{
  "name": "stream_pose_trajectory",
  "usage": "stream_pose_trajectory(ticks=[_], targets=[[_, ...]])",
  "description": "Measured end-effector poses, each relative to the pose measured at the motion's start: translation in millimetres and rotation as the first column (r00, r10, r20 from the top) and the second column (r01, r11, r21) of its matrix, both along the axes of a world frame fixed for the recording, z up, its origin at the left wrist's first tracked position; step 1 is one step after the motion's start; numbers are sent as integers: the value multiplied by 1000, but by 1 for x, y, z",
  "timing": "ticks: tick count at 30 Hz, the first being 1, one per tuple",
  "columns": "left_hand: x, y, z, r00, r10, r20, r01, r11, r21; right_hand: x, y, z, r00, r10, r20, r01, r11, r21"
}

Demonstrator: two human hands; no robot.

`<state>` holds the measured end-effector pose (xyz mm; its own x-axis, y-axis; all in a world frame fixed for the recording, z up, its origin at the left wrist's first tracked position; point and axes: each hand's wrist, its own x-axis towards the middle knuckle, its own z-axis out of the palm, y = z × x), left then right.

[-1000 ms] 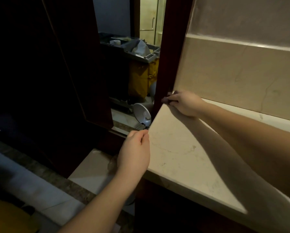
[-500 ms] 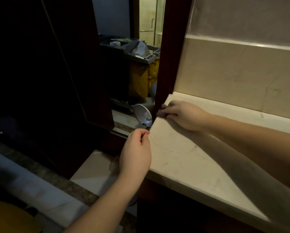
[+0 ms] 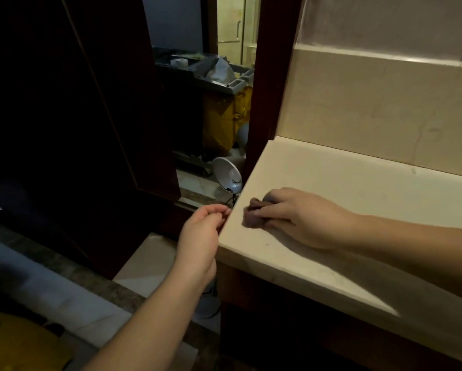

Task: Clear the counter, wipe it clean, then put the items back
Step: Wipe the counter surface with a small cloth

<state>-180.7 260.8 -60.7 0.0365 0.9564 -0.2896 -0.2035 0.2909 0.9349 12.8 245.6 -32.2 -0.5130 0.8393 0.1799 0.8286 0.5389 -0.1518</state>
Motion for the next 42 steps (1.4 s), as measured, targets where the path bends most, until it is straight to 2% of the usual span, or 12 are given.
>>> stream_pose_trajectory(ticks=[6, 9, 12, 17, 19, 24, 28, 31, 33, 35, 39, 42], targets=[[-2, -4, 3, 997, 26, 78, -18, 995, -95, 11, 71, 12, 963, -271, -1, 270, 960, 71], [-6, 0, 1, 988, 21, 153, -1, 991, -131, -8, 30, 7, 994, -113, 7, 112, 991, 78], [-7, 2, -1, 985, 12, 175, 15, 988, -152, -20, -28, 4, 997, 78, -8, -78, 997, -24], [-8, 2, -4, 986, 10, 166, 15, 988, -152, -2, 47, 7, 982, -190, 2, 190, 979, 74], [-10, 6, -6, 980, -8, 197, 38, 988, -152, -19, 54, 5, 988, -153, 28, 151, 985, 82], [-19, 15, -12, 958, -93, 272, 137, 980, -146, -46, -42, 4, 994, 105, 16, -105, 993, 56], [-20, 16, -11, 952, -96, 290, 142, 980, -141, -28, -22, 6, 997, 83, 4, -83, 996, 14], [-17, 18, -8, 960, -97, 262, 138, 980, -143, -30, 22, 8, 992, -111, 56, 105, 990, 96], [-15, 20, -7, 966, -120, 229, 152, 980, -126, -34, 17, 5, 989, -106, 100, 94, 989, 115], [-12, 22, -5, 971, -168, 172, 183, 980, -80, -30, -17, 3, 998, -9, 69, 3, 996, 89], [-6, 21, -5, 967, -240, -90, 240, 971, -12, -4, -66, 6, 996, 68, 53, -69, 997, 24], [2, 20, -9, 934, -244, -260, 267, 962, 55, 3, -24, 6, 998, -56, 24, 54, 995, 86]])
